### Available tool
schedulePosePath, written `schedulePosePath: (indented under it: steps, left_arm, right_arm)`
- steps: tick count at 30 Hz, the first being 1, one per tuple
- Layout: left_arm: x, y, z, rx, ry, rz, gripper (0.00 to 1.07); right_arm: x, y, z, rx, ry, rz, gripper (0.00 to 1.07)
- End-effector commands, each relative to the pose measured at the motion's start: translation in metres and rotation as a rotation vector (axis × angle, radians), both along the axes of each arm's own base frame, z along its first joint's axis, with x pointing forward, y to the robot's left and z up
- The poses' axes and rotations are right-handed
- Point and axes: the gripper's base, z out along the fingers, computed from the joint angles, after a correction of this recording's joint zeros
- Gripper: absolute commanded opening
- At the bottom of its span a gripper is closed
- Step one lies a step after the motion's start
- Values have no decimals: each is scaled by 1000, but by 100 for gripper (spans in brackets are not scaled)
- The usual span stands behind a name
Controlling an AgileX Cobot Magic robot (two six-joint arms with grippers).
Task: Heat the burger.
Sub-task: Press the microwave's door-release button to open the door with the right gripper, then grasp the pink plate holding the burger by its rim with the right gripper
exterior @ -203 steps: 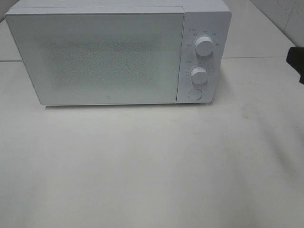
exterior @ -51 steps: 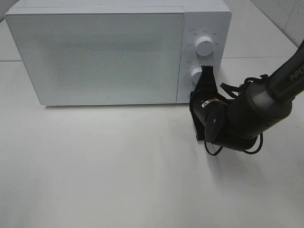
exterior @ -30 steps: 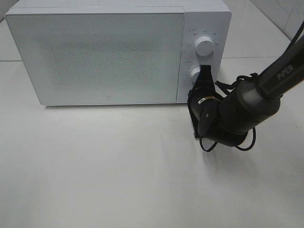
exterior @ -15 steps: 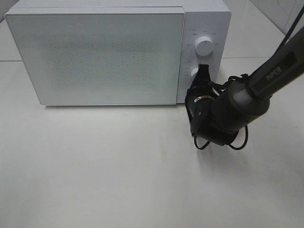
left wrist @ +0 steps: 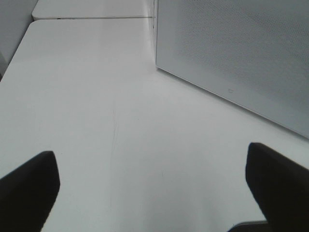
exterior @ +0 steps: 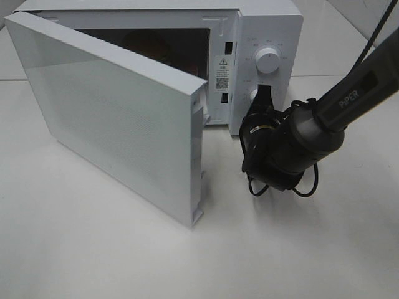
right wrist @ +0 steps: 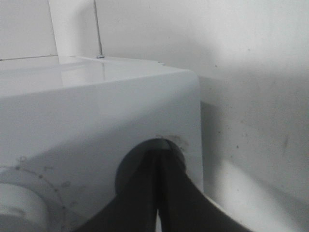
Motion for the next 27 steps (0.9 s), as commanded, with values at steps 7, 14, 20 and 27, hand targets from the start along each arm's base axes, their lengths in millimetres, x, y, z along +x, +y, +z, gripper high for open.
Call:
schedulePosePath:
  steps: [7, 14, 20, 27]
  left_arm:
    - [-1, 0, 0, -3, -25, 2, 99]
    - [-1, 0, 0, -3, -25, 2, 99]
    - [-1, 0, 0, -3, -25, 2, 99]
    - [-1, 0, 0, -3, -25, 2, 99]
  right_arm:
    - [16, -7, 35, -33, -152, 54, 0]
    - [2, -10, 33, -18, -50, 92, 0]
    - [-14, -13, 31, -11, 49, 133, 0]
    - [-32, -18, 35, -39, 151, 205, 0]
